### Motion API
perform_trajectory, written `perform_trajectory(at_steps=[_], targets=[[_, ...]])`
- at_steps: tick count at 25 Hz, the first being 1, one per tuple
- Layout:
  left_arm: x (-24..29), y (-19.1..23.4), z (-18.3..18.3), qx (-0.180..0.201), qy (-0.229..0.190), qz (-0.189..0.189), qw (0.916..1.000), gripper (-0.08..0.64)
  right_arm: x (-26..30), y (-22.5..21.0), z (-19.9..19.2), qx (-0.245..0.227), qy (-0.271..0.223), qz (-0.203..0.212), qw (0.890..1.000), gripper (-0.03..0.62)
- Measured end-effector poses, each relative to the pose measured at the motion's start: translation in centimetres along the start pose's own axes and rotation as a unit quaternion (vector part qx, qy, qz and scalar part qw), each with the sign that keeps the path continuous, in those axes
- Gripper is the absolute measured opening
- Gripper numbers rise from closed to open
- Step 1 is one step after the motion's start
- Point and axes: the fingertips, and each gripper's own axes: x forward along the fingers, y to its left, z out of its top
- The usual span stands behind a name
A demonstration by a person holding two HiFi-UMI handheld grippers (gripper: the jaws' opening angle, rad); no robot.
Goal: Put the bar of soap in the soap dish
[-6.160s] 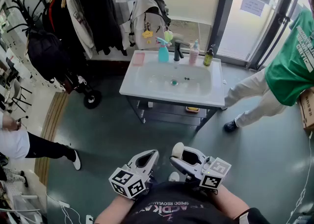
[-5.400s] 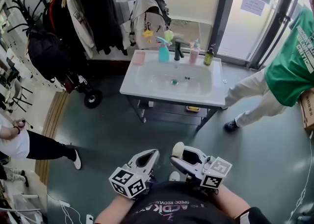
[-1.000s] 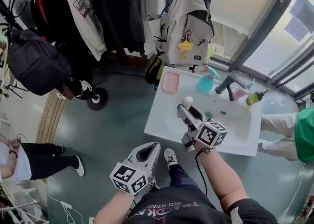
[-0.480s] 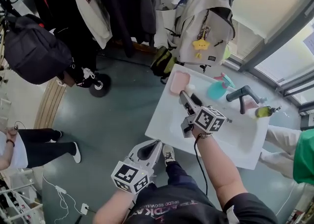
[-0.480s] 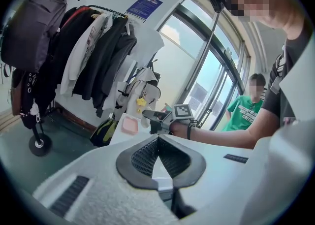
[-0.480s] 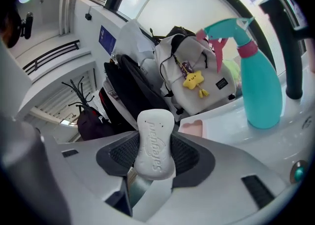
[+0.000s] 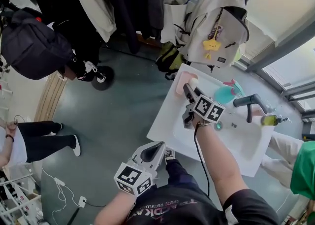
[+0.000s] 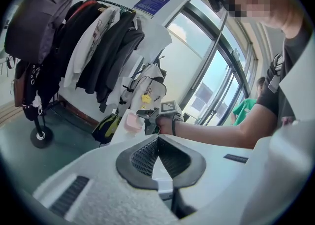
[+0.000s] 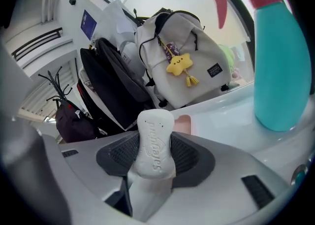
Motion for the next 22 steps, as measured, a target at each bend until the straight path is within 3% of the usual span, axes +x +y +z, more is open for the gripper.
perform_trajectory(at_steps=[11,22], targets=[[0.7,1.8,0.3,-0.014,0.0,0.008,0.9999,0.009,2.8,-1.3,-0.8,0.002,0.038,-0.049,0.998,0.198],[2.1,1.0,-0.1,-0.017,0.009,-0.011,0.9997,0.009,3.6,-2.0,-0.7,-0.018,0.054,-0.095,0.994,0.199]])
